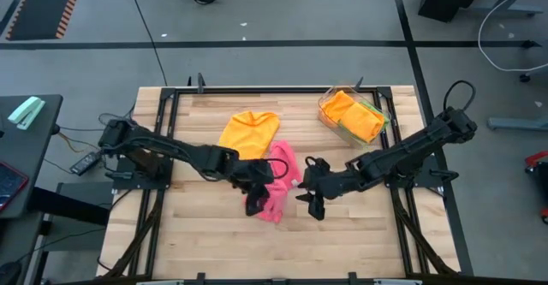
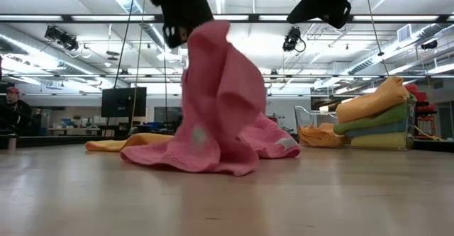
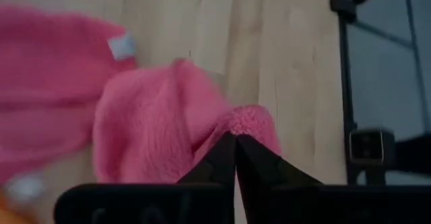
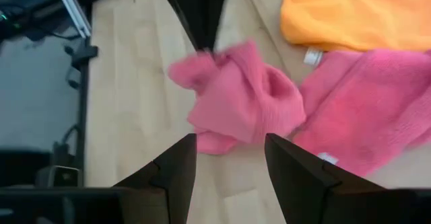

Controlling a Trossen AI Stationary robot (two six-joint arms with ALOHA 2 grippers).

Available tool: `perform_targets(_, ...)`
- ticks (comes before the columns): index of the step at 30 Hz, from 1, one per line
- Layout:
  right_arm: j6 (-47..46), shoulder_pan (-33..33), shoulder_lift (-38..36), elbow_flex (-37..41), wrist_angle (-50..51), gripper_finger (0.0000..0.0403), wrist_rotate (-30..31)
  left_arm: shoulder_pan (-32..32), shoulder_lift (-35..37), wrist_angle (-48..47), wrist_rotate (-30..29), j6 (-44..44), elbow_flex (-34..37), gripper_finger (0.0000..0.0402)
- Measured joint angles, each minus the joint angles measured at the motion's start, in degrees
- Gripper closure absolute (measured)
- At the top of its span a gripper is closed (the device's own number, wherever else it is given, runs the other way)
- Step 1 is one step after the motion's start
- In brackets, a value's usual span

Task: Fold microfiber towels
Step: Fold the left pink towel

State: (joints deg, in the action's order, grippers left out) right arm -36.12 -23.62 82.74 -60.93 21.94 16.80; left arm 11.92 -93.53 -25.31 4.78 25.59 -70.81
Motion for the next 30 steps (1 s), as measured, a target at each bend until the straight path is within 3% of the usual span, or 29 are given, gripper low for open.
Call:
perform_targets(3,-2.5,-0.8,0.0,0.0,-0.2,0.0219,0.4,0.0,-3.3,4.1,0.6,5.4,0.0,0.0392)
perform_targets(7,-0.7,-1.5,0.0,0.0,0.9,0.0219,4.6,-0.1,-7.6,10.4,1.0,3.7,0.0,0.0395)
perform_targets(10,-4.5,-1.2,0.0,0.1,1.2,0.0219,5.0,-0.1,-10.1,12.5,1.1,3.4,0.0,0.0388)
perform_targets(20,-9.3,-2.7,4.1,3.4,1.5,0.0219,3.4,0.5,-9.8,8.2,2.5,-1.8,0.0,0.0388)
perform_targets(25,-9.3,-2.4,9.4,4.5,-5.1,0.0219,-0.2,0.2,-9.0,5.0,2.3,-0.4,-0.1,0.0306)
perform_targets(30,-11.6,-2.4,11.0,4.6,-1.6,0.0219,-0.7,2.0,-6.8,-4.9,4.3,3.1,-1.4,0.0221)
